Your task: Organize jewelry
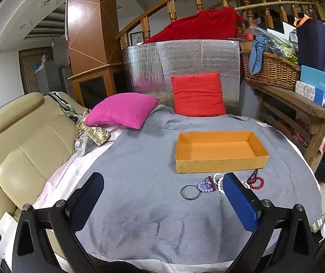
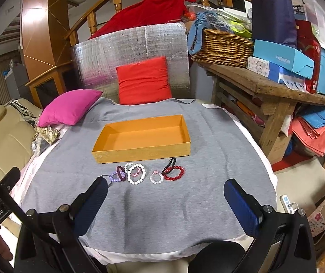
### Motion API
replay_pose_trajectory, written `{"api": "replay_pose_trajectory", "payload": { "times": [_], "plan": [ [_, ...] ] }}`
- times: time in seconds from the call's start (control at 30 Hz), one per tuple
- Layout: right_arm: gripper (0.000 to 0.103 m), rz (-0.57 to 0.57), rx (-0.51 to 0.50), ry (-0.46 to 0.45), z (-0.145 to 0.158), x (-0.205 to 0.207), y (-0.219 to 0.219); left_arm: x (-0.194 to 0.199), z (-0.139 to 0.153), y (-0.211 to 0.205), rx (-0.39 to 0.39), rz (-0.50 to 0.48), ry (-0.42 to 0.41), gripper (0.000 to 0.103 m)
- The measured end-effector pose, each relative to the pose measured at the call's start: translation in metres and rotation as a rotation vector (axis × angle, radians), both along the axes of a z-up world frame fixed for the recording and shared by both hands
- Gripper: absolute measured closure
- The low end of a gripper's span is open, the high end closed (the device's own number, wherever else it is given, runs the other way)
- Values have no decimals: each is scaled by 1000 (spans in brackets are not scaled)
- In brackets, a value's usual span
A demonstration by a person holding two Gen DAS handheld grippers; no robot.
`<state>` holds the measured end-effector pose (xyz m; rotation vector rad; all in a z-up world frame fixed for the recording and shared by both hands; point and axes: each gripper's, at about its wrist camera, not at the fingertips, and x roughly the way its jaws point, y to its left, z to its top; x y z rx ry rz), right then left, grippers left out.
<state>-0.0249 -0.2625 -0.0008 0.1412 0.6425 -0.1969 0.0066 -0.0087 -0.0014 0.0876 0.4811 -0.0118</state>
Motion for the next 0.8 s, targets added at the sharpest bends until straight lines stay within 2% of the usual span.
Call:
{"api": "replay_pose_trajectory", "payload": {
  "times": [0.57, 0.73, 0.8],
  "plan": [
    [0, -6, 13, 22, -12, 19, -4, 22, -12, -7, 4, -4, 39, 0],
    [0, -12, 30, 33, -25, 31, -18, 45, -35, 0, -28, -40, 75, 0],
    [0, -17, 60, 37, -35, 36, -28, 61, -53, 2, -19, -52, 123, 0]
  ]
}}
